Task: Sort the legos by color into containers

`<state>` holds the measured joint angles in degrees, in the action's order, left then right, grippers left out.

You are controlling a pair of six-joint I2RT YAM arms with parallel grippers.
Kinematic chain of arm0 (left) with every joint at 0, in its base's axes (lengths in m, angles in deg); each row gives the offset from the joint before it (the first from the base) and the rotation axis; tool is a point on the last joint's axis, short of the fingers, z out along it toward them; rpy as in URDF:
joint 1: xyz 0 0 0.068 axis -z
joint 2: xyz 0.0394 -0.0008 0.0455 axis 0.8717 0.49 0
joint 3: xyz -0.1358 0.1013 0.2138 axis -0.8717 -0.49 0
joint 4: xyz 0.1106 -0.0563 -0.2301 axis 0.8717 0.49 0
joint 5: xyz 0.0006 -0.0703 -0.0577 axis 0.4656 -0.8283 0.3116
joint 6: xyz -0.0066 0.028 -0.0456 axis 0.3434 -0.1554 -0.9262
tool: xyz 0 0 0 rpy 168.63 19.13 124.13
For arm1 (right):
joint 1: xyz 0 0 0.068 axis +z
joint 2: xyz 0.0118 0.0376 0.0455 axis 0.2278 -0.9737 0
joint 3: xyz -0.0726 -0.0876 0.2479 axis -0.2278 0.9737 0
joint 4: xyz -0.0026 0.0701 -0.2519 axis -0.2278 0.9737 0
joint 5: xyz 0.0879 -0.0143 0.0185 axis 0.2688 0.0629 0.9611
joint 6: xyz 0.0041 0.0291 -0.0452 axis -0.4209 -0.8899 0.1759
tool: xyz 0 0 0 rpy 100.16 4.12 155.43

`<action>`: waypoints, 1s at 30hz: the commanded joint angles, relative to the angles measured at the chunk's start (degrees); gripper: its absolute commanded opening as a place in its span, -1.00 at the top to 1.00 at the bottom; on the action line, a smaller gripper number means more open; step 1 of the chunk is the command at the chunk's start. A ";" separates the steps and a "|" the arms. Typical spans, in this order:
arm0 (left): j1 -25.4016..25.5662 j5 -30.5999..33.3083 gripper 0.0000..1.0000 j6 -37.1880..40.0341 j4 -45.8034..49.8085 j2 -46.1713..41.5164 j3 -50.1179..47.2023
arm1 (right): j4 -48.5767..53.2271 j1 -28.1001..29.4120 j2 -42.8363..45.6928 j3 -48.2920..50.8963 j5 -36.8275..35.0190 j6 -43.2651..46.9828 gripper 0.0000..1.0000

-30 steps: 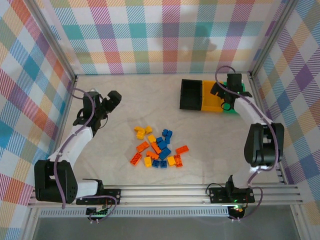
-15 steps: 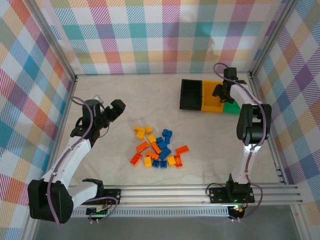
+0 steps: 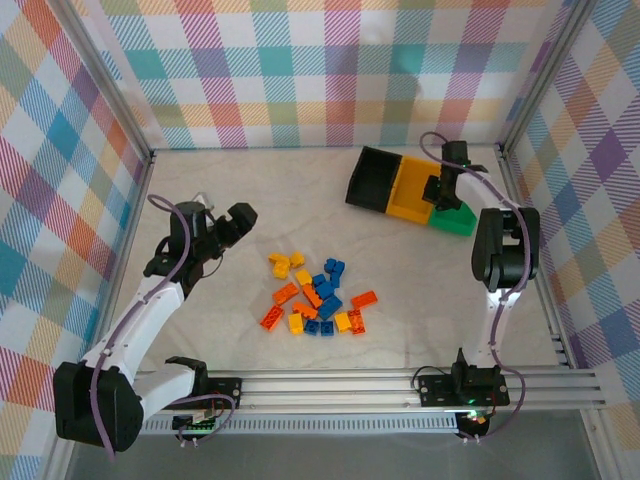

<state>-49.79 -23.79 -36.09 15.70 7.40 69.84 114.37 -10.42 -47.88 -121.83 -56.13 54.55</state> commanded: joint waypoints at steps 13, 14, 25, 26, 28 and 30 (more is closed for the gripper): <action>0.73 1.83 -0.81 0.59 6.43 -9.76 -3.95 | 2.99 25.34 -5.71 -4.31 2.07 -8.10 1.00; 0.73 1.97 -0.81 0.80 6.87 -10.29 -3.91 | 3.41 26.32 -6.05 -4.95 1.79 -8.46 1.00; 0.77 2.47 -0.82 1.71 9.64 -13.50 -5.04 | 3.18 33.32 -0.69 5.14 -2.63 -15.96 1.00; 0.73 2.38 -0.83 1.85 9.69 -13.57 -5.16 | 3.24 33.61 -0.06 6.04 -2.72 -15.97 1.00; 0.73 2.29 -0.83 2.06 9.85 -13.66 -5.33 | 3.58 34.22 1.16 7.84 -3.15 -16.50 1.00; 0.73 2.20 -0.83 2.27 9.98 -13.81 -5.54 | 3.81 34.52 2.49 9.66 -3.59 -17.83 1.00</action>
<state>-49.79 -21.81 -35.02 24.53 -5.38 65.06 113.28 23.22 -44.69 -116.41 -62.99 42.25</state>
